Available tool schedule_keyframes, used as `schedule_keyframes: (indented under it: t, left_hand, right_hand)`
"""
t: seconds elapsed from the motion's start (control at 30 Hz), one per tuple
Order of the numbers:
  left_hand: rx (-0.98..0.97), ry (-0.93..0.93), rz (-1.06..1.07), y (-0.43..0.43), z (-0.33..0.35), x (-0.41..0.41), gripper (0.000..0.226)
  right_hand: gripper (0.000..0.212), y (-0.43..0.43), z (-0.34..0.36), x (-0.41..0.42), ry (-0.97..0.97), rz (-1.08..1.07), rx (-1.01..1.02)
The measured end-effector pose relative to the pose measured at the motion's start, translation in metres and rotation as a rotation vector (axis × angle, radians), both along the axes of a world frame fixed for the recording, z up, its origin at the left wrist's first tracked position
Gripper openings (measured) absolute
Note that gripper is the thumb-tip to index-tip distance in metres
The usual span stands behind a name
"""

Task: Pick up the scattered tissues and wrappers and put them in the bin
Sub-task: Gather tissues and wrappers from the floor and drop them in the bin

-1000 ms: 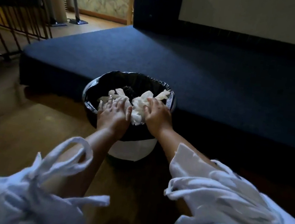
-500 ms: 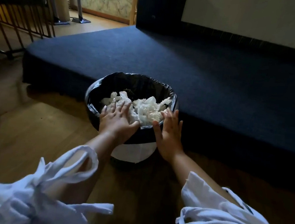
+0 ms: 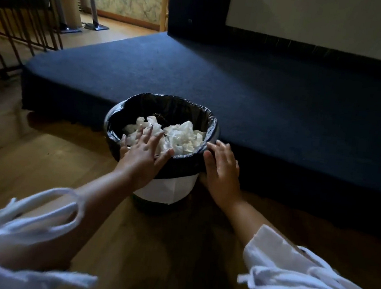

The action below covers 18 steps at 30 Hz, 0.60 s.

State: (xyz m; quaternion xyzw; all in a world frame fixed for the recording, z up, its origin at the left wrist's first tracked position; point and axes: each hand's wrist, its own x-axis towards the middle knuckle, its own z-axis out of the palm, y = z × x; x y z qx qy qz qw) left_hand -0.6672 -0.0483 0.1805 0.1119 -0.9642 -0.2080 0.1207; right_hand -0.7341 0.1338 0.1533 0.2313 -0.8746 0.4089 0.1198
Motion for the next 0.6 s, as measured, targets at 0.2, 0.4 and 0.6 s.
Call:
schedule_keyframes:
  t: [0.2,0.4,0.6]
  left_hand:
    - [-0.067,0.090,-0.314,0.086,0.002,0.033,0.073]
    - [0.049,-0.014,-0.643,0.227,0.000,0.063,0.055]
    - [0.034,-0.214,-1.034,0.374,-0.006,0.137,0.059]
  right_hand:
    - [0.066,0.121,-0.005,0.061,-0.012,0.001,0.127]
    - [0.047,0.289,0.025,0.181,-0.150,-0.339,0.201]
    - [0.035,0.435,0.026,0.295,-0.352,-0.699,0.279]
